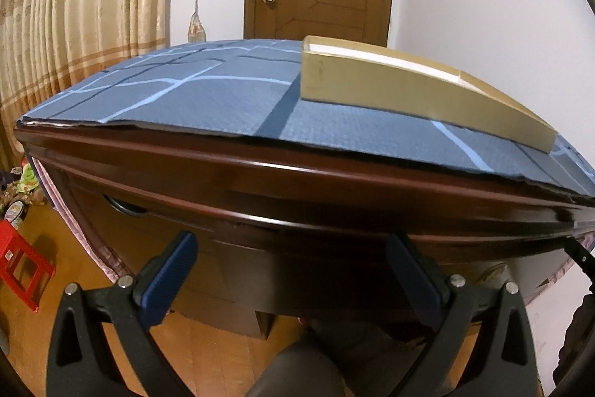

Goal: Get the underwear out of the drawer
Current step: 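Lower both tools toward the open drawer full of clothes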

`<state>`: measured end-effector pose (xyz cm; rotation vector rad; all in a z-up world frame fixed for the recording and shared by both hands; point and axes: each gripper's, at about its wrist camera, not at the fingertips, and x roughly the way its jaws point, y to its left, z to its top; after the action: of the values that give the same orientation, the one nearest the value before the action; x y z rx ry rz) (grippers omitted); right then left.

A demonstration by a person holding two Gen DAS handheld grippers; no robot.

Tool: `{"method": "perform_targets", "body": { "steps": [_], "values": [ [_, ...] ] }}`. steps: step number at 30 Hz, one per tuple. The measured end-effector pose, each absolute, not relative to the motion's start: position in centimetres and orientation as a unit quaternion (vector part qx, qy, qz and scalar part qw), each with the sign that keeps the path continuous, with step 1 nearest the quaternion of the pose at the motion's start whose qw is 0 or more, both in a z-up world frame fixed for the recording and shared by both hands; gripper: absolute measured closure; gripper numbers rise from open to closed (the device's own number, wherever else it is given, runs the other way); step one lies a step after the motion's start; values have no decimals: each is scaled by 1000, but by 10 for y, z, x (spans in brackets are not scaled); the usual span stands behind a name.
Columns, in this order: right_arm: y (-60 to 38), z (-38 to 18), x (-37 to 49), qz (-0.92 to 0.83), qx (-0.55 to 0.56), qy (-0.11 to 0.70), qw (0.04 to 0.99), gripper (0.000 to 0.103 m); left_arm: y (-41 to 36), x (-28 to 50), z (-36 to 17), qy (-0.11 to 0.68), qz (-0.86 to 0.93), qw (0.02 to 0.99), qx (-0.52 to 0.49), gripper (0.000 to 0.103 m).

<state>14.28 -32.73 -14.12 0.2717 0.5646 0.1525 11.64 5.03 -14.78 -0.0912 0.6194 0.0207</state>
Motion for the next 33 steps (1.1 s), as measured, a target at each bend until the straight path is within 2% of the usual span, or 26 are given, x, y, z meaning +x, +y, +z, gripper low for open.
{"method": "perform_targets", "body": {
  "steps": [11,18,20,23,24,26,29,33],
  "values": [
    [-307,-139,146,60,95,311,944,2,46,114,-146,306,2,951,-42,0],
    [-305,-133,129,56,115,320,939,2,30,108,-145,311,-22,950,-32,0],
    [-308,-131,124,54,129,318,938,6,23,107,-145,312,-26,949,-19,0],
    [-307,-114,112,20,119,283,951,7,16,106,-143,315,-29,949,-9,0],
    [-303,-107,111,17,108,276,955,9,13,107,-142,319,-33,947,-5,0],
    [-291,-97,115,22,79,278,957,34,6,109,-143,330,-36,943,8,0],
    [-277,-96,131,24,53,308,950,47,-2,110,-145,338,-40,940,29,0],
    [-271,-107,135,28,58,330,942,48,-6,110,-152,351,-37,935,46,0]
  ]
}}
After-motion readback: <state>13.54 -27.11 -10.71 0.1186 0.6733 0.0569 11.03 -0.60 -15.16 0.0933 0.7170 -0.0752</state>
